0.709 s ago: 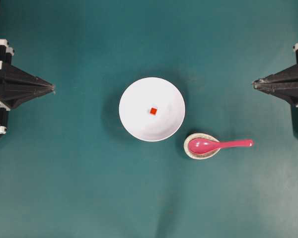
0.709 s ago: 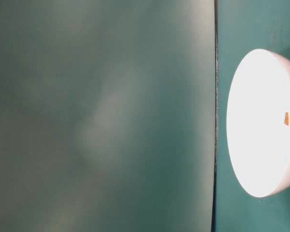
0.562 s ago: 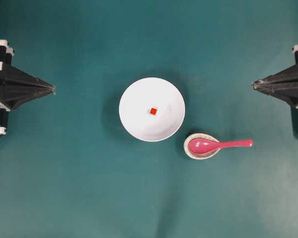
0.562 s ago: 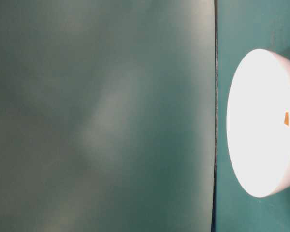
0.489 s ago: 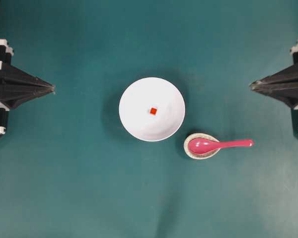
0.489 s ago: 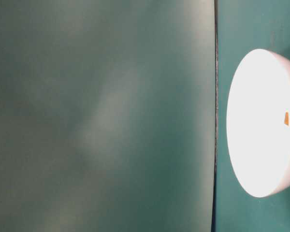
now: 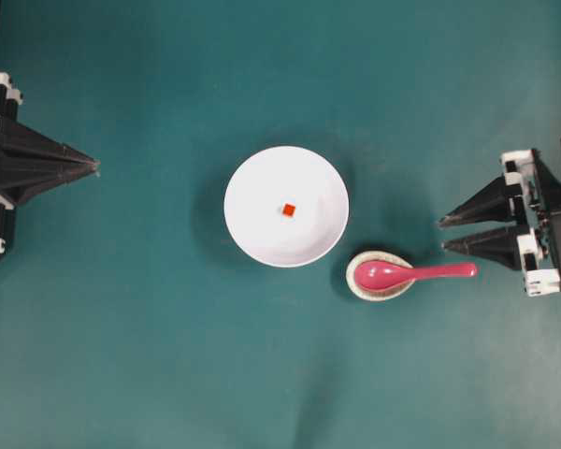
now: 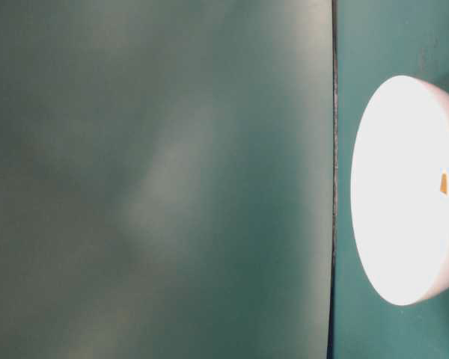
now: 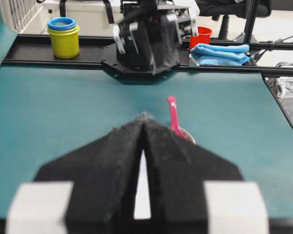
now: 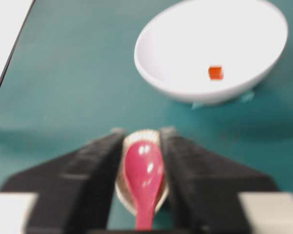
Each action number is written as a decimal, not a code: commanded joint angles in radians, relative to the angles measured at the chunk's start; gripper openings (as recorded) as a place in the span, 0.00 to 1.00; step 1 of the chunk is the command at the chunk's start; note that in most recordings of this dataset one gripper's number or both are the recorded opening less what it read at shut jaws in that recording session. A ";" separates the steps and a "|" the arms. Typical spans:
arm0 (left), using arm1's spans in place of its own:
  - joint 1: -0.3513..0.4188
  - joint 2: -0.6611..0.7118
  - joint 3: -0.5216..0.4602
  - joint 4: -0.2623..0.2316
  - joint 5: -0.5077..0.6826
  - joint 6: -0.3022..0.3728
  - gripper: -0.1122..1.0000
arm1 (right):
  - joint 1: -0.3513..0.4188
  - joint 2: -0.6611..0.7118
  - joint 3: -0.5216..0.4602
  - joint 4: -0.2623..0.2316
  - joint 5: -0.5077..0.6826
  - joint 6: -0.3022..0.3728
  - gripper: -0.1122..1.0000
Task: Grip the spoon and scoop the red block from the bowl with right arm.
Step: 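Move the right gripper to the pink spoon handle and close on it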
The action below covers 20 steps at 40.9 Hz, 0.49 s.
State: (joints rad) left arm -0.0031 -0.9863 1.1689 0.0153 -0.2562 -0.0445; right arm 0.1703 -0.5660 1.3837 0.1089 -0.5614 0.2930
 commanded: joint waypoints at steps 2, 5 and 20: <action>-0.002 0.003 -0.028 0.002 0.003 -0.002 0.10 | 0.049 0.104 0.014 0.043 -0.123 0.017 0.52; -0.002 0.003 -0.028 0.002 0.008 -0.003 0.10 | 0.083 0.170 0.026 0.075 -0.183 0.017 0.51; -0.002 0.003 -0.028 0.002 0.035 -0.003 0.10 | 0.215 0.422 0.034 0.160 -0.370 0.015 0.51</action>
State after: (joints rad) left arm -0.0031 -0.9879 1.1689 0.0153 -0.2224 -0.0476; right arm 0.3712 -0.1657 1.4312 0.2638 -0.9066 0.3037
